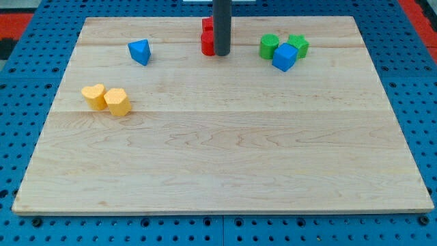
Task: Push the green star into the green circle
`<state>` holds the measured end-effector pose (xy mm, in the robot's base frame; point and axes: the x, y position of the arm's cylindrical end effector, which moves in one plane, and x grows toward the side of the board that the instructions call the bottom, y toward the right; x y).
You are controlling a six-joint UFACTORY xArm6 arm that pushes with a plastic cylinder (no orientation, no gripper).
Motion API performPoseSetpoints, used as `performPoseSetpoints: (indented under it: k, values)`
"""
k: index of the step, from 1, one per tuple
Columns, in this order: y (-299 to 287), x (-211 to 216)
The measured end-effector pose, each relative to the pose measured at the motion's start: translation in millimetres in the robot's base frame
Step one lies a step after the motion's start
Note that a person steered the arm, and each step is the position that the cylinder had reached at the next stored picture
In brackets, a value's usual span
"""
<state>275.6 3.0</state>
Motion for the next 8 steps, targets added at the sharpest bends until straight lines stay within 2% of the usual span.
performPoseSetpoints:
  k: [4, 5, 6, 7, 8]
  values:
    - [1.5, 16.1]
    - [17.6, 15.4]
    - [53.7, -1.9]
    - [61.1, -44.6]
    - [123.3, -52.4]
